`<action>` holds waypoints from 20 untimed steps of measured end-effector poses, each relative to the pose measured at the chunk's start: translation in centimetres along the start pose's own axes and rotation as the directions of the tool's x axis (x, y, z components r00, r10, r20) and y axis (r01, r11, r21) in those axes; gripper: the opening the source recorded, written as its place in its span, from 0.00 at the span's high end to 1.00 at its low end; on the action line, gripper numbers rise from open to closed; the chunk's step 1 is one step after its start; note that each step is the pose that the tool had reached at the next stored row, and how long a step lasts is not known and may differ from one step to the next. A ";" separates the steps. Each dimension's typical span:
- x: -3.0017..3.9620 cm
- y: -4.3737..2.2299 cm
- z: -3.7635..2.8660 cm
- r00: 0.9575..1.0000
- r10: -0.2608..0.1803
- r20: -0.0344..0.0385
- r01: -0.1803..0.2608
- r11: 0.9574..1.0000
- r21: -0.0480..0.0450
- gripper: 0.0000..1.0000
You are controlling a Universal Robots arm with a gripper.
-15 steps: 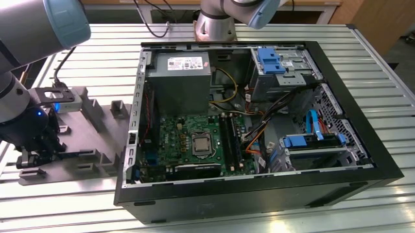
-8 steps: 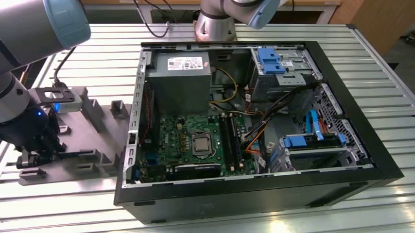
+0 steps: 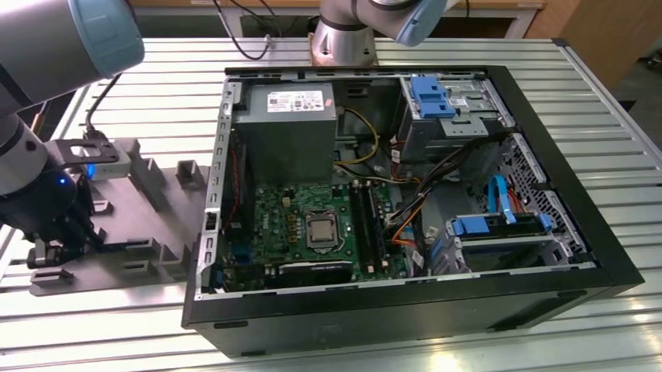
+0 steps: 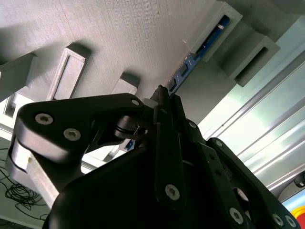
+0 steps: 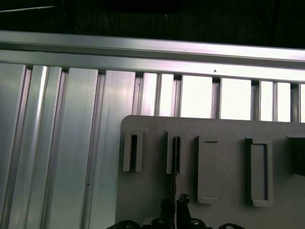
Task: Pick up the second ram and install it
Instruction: 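Pick up the second ram and move it above second insertion slot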
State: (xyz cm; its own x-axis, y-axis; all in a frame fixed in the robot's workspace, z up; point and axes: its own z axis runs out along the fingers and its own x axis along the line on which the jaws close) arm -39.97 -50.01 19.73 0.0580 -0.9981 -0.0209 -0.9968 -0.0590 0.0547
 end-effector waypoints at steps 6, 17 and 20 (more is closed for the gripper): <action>0.00 0.00 -0.04 1.000 0.000 0.000 0.000 1.000 0.000 0.81; 0.00 0.01 -0.07 1.000 0.000 0.000 0.000 1.000 0.000 0.88; 0.00 0.00 -0.08 1.000 0.000 0.000 0.000 1.000 0.000 0.88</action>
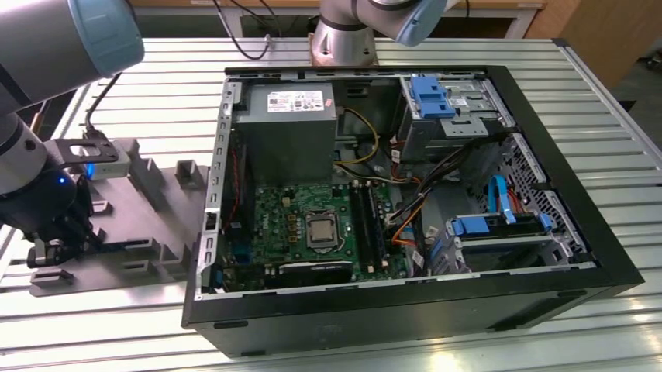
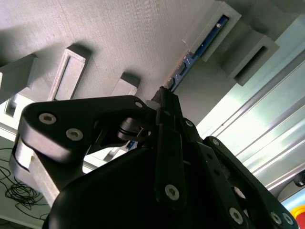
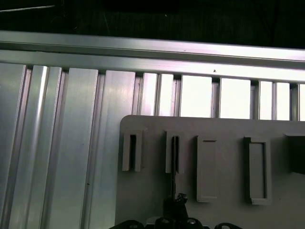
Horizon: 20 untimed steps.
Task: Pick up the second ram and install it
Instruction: 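Pick up the second ram and move it above second insertion slot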
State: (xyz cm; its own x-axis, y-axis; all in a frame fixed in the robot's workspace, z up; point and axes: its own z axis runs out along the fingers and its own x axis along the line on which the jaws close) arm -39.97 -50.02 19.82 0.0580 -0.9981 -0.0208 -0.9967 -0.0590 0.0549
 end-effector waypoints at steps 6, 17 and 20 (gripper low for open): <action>0.00 0.00 -0.01 1.000 0.007 0.000 -0.007 1.000 0.000 0.88; -0.01 0.03 -0.49 1.000 0.011 0.001 -0.011 1.000 0.000 0.88; -0.01 0.03 -0.50 1.000 0.012 0.001 -0.012 1.000 0.000 0.88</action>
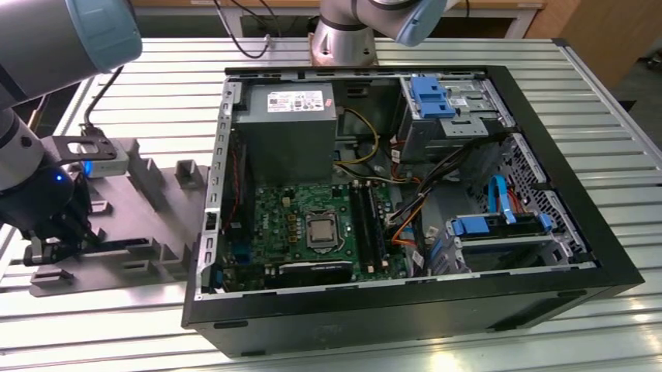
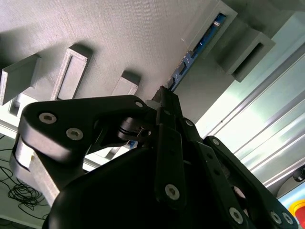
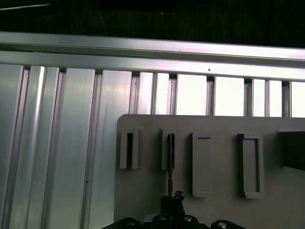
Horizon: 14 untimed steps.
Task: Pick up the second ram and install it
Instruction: 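Pick up the second ram and move it above second insertion slot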
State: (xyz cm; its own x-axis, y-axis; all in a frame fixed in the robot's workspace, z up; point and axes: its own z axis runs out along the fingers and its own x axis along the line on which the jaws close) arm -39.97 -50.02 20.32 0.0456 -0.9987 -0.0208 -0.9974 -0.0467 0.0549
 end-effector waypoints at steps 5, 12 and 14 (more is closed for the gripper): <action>-0.01 -0.01 -0.06 1.000 0.000 0.000 0.000 1.000 0.000 0.88; -0.01 0.01 -0.41 1.000 0.000 0.000 0.000 1.000 0.000 0.88; -0.01 0.02 -0.51 1.000 0.000 0.000 0.000 1.000 0.000 0.88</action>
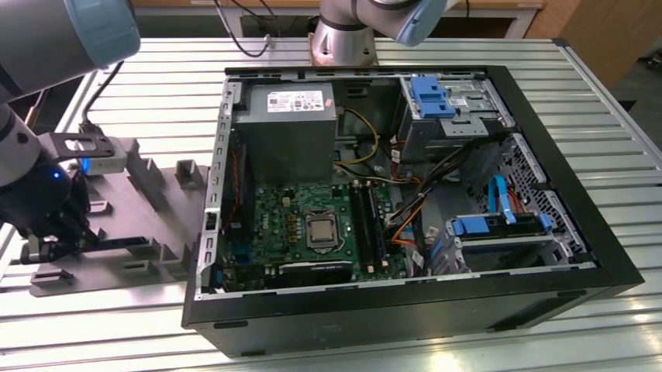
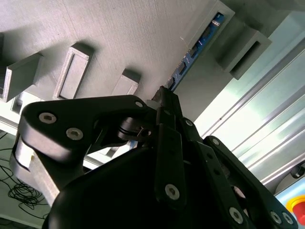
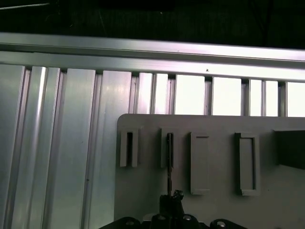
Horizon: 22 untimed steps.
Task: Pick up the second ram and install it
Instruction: 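Pick up the second ram and move it above second insertion slot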
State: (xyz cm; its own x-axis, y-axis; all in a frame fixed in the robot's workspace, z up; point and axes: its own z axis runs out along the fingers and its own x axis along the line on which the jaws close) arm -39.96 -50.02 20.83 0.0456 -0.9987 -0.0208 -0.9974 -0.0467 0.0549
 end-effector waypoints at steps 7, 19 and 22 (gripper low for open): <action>-0.01 0.02 -0.28 1.000 0.000 0.000 0.000 1.000 0.000 0.88; -0.02 0.04 -0.70 1.000 0.000 0.000 0.000 1.000 0.000 0.88; -0.02 0.05 -0.84 1.000 0.000 0.000 0.000 1.000 0.000 0.88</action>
State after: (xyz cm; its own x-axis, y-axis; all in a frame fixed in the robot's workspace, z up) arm -39.96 -50.01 21.67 0.0456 -0.9987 -0.0207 -0.9974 -0.0466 0.0549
